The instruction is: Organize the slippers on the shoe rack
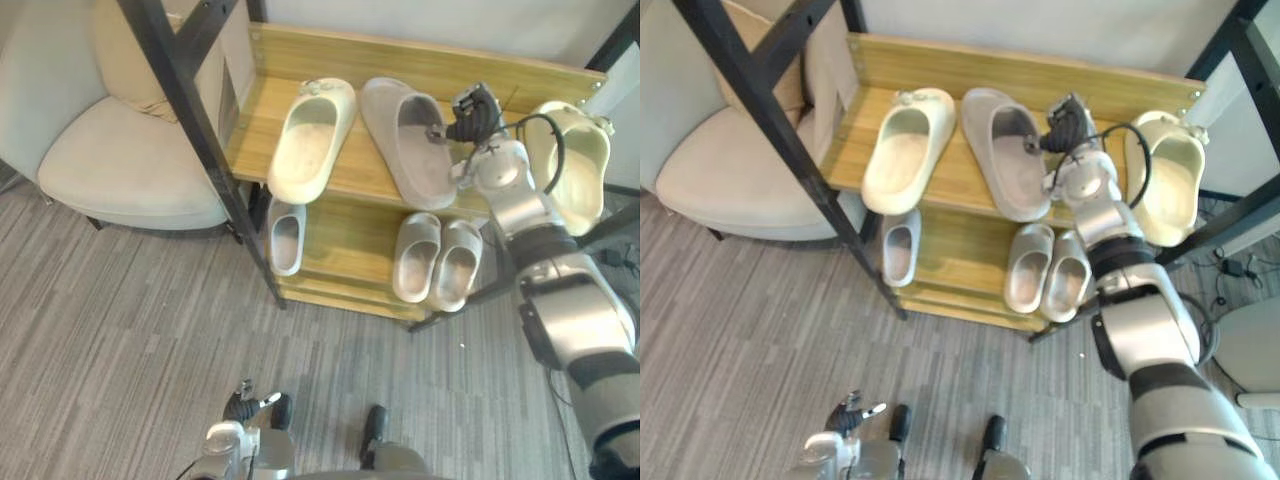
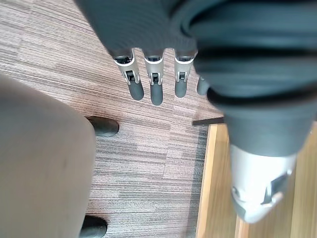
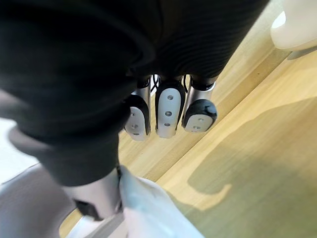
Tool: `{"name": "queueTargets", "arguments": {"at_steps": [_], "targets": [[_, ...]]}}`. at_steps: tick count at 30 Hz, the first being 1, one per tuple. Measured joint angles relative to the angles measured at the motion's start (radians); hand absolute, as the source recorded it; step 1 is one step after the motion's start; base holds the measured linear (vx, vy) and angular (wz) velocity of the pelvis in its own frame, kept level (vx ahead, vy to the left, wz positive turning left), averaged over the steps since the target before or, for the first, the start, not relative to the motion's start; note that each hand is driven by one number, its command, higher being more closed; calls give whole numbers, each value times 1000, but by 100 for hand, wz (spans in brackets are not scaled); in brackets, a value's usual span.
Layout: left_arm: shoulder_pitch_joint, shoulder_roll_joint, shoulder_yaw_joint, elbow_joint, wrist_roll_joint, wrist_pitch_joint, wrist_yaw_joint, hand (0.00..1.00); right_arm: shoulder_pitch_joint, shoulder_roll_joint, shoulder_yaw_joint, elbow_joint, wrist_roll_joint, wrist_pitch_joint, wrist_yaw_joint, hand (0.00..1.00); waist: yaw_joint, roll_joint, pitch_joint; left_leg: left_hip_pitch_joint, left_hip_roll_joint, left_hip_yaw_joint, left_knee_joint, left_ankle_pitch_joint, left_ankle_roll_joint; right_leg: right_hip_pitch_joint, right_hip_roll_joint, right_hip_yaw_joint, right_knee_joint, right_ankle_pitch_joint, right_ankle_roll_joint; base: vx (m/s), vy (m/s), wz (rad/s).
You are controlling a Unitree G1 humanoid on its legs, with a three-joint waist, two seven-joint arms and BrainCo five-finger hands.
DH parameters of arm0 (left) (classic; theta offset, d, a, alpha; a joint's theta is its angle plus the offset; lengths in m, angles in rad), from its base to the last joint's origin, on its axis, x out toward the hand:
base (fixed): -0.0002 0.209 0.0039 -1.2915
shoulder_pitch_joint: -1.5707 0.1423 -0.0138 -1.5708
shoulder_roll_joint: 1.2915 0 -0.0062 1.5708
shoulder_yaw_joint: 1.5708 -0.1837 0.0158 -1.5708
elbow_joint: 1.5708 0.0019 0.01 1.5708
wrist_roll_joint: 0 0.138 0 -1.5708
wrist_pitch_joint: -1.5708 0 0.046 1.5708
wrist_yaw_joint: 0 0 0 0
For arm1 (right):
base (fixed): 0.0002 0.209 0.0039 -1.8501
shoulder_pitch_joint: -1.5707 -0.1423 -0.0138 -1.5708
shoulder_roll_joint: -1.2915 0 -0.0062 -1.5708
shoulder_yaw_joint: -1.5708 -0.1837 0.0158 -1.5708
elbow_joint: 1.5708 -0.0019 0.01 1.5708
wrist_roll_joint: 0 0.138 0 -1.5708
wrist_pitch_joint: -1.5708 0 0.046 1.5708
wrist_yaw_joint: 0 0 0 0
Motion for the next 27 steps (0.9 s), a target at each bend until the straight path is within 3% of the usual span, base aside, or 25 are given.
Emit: {"name": "queueTargets", "arguments": {"at_steps": [21, 27], "targets": [[12, 1, -2, 3, 23, 18, -7, 0, 359, 39, -79, -402, 49, -27, -27, 100, -18, -15, -31, 33, -1, 18, 7, 0, 0, 26, -2, 21, -1, -8, 11, 2, 1, -2], [28, -1, 0, 9, 42, 21, -7, 0, 472, 79, -118, -520, 47, -40, -29, 100, -29, -16, -72, 31, -2, 18, 7, 1, -2, 27, -3, 26, -6, -15, 21, 0, 0, 0]]}}
